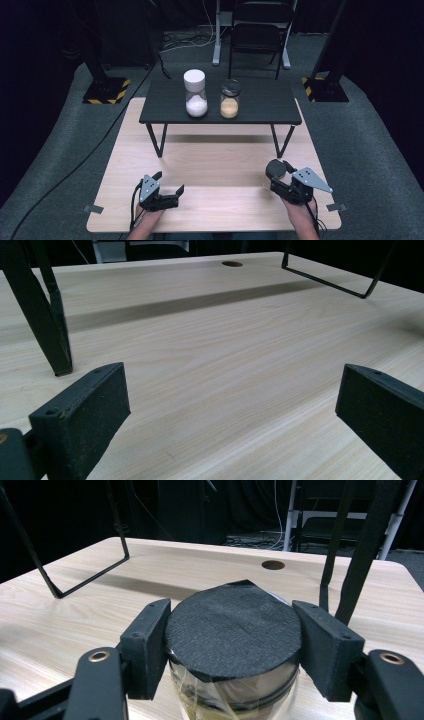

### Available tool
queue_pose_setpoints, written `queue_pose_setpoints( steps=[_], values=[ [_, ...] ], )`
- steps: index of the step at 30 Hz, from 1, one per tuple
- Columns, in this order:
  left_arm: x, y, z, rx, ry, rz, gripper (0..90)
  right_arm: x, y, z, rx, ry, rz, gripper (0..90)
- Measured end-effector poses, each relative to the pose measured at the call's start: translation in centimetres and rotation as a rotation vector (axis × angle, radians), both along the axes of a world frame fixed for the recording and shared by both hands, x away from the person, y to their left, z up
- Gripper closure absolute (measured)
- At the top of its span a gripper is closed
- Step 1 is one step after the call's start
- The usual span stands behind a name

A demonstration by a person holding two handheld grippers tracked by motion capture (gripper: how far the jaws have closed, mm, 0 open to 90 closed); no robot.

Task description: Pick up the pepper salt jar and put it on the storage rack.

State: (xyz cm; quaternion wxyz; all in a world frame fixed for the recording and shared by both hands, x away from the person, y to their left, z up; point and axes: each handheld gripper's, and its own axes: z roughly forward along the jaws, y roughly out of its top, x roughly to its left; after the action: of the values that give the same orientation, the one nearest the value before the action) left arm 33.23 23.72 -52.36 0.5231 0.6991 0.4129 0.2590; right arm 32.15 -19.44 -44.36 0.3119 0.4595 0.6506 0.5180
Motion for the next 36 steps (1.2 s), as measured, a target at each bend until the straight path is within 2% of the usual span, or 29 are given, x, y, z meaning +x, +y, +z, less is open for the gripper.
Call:
queue_pose_setpoints(
  steps=[19, 24, 36],
  values=[
    [0.0, 0.0, 0.0, 0.003, -0.002, 0.001, 0.4, -0.1, 0.5, 1.5, 0.012, -0.029, 0.03, 33.7],
    [0.0, 0.0, 0.0, 0.002, -0.002, 0.001, 0.4, -0.2, 0.6, 1.8, -0.003, -0.03, 0.038, 33.7],
    [-0.1, -0.1, 0.0, 0.003, -0.005, 0.004, 0.5, 0.1, 1.2, 2.9, -0.003, -0.049, 0.053, 33.7]
  ],
)
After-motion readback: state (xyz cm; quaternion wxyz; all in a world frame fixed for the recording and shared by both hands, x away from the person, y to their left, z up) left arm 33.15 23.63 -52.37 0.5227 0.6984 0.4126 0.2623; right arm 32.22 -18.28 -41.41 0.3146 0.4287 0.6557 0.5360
